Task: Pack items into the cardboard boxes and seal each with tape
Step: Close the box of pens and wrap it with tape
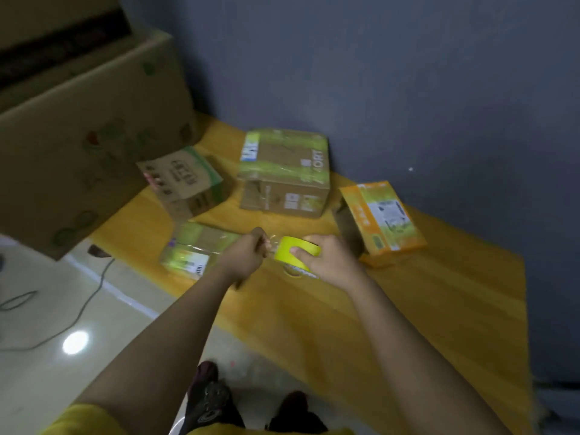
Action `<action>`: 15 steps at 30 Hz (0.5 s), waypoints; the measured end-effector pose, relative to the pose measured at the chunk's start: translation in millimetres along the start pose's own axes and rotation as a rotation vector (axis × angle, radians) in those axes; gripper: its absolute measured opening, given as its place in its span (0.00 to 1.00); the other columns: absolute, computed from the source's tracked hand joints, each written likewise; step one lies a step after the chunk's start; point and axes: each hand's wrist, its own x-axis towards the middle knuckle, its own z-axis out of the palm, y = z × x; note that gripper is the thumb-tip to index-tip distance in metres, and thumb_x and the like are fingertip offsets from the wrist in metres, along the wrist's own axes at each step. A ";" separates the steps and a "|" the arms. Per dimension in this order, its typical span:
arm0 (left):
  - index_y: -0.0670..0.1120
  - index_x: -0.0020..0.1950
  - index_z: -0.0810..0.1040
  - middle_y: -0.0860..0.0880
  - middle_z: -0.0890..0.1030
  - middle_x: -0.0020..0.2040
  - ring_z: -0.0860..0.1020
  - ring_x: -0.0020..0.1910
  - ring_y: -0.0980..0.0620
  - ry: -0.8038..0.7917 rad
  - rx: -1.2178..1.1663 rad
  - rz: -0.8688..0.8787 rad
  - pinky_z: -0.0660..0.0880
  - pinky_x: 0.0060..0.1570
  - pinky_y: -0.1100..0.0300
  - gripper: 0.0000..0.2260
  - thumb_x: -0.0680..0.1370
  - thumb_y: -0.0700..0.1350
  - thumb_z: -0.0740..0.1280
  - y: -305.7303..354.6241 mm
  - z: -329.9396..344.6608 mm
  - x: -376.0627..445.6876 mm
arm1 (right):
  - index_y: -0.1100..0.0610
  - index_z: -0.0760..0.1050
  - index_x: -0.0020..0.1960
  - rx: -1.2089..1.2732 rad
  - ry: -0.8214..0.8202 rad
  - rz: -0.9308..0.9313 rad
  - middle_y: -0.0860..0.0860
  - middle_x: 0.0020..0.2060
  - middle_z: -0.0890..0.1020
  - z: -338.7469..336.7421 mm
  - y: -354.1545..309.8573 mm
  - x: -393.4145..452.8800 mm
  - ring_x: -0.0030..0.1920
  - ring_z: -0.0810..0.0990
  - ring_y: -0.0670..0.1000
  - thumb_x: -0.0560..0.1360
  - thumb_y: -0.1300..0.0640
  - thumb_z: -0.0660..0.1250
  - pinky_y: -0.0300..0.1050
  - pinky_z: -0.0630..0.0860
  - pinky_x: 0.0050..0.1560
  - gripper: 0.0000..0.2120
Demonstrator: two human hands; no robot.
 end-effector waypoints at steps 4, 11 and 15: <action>0.41 0.48 0.70 0.50 0.76 0.40 0.76 0.44 0.44 0.146 -0.039 -0.091 0.72 0.44 0.53 0.03 0.80 0.38 0.58 -50.7 -66.1 -9.4 | 0.57 0.78 0.60 -0.476 -0.104 -0.032 0.57 0.56 0.81 23.7 -58.3 56.9 0.58 0.78 0.58 0.74 0.35 0.64 0.47 0.74 0.52 0.28; 0.42 0.51 0.69 0.37 0.77 0.51 0.76 0.51 0.40 0.072 -0.052 -0.164 0.72 0.50 0.50 0.06 0.82 0.44 0.57 -121.8 -129.8 9.0 | 0.57 0.79 0.59 -0.634 -0.153 0.041 0.56 0.51 0.82 78.2 -140.9 112.1 0.52 0.80 0.57 0.73 0.34 0.64 0.44 0.71 0.40 0.28; 0.42 0.52 0.72 0.39 0.79 0.49 0.77 0.50 0.41 -0.007 0.021 -0.122 0.73 0.48 0.51 0.08 0.82 0.46 0.57 -155.3 -144.9 30.5 | 0.57 0.80 0.55 -0.525 -0.196 0.207 0.54 0.50 0.82 98.9 -150.0 119.8 0.50 0.80 0.56 0.71 0.32 0.66 0.47 0.77 0.46 0.29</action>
